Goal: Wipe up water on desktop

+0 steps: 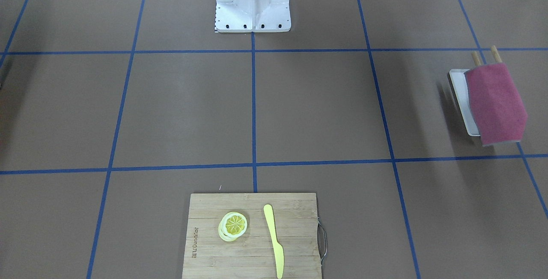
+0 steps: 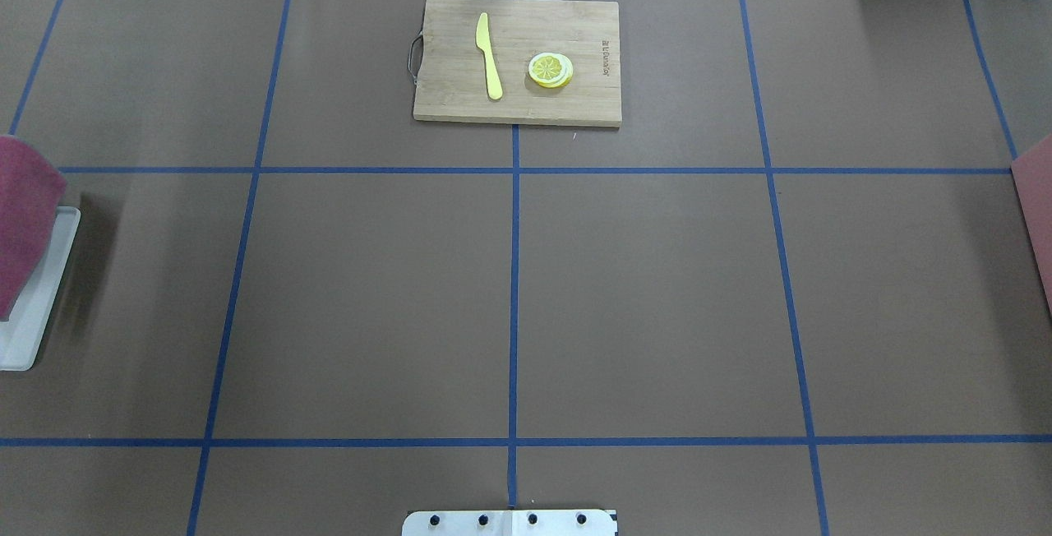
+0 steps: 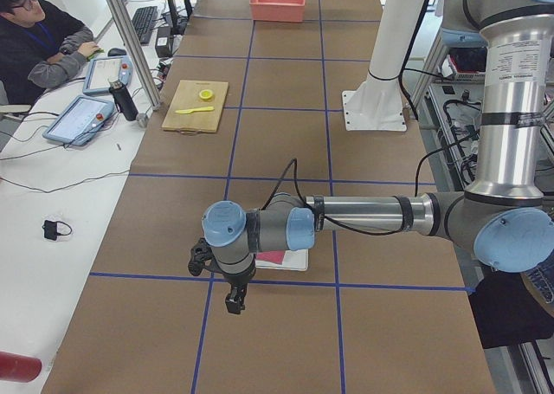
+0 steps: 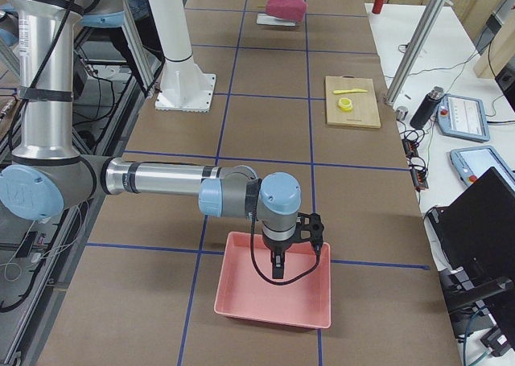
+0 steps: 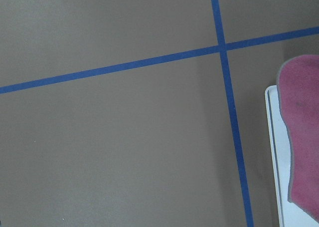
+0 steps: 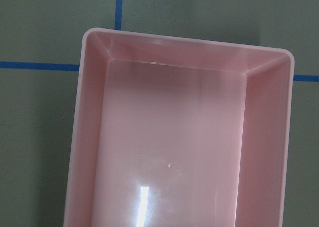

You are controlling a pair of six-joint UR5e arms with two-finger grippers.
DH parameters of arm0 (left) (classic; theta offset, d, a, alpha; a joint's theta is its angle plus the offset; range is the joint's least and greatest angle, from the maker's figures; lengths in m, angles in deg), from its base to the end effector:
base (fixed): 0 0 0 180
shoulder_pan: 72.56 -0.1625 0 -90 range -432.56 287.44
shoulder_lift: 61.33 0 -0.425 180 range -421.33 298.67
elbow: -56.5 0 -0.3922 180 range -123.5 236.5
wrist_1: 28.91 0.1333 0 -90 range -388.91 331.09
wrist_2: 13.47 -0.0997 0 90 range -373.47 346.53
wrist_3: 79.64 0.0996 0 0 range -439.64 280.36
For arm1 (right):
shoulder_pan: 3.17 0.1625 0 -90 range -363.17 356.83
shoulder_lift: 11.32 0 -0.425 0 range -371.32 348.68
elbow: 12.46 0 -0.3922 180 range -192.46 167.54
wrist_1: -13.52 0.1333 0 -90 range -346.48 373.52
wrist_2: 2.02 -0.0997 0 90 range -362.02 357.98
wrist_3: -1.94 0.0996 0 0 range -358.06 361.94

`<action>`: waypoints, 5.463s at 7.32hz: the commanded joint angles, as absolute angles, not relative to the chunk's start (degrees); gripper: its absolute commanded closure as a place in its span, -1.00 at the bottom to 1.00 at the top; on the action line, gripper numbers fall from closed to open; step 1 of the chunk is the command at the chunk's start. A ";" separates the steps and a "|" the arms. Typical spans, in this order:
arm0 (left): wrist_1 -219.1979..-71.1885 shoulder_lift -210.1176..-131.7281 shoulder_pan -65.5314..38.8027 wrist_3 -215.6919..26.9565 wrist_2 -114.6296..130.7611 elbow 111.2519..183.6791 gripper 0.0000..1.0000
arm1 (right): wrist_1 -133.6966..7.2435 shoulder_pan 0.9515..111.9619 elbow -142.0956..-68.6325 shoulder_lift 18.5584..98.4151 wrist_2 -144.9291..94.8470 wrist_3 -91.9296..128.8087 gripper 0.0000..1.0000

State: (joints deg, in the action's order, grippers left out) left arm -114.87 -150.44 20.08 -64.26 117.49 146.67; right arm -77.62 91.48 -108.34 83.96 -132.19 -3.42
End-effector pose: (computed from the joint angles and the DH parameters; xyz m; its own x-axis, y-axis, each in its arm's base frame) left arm -0.0900 -0.4750 0.6756 0.7371 0.1781 -0.6519 -0.1552 0.9835 0.0932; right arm 0.1055 -0.4450 0.6586 0.7654 -0.0254 0.6431 -0.0096 0.9987 0.0509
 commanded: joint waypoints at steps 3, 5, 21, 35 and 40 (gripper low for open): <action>-114.87 -150.54 20.08 -64.26 117.49 146.67 -0.98 | -77.62 91.48 -109.83 84.13 -131.93 -3.42 -1.00; -114.87 -150.54 20.08 -64.26 117.58 146.67 -0.98 | -77.62 91.48 -111.93 84.13 -131.83 -2.90 -1.00; -140.80 -157.83 16.40 -82.51 121.97 141.67 -0.98 | -75.25 91.48 -112.56 85.00 -132.18 -4.74 -1.00; -155.56 -157.74 4.08 -100.99 124.96 134.28 -0.19 | -72.61 91.40 -112.04 85.97 -132.01 -4.13 -1.00; -157.23 -157.13 2.76 -101.26 125.22 134.19 0.29 | -72.61 91.48 -111.95 85.97 -132.01 -4.13 -1.00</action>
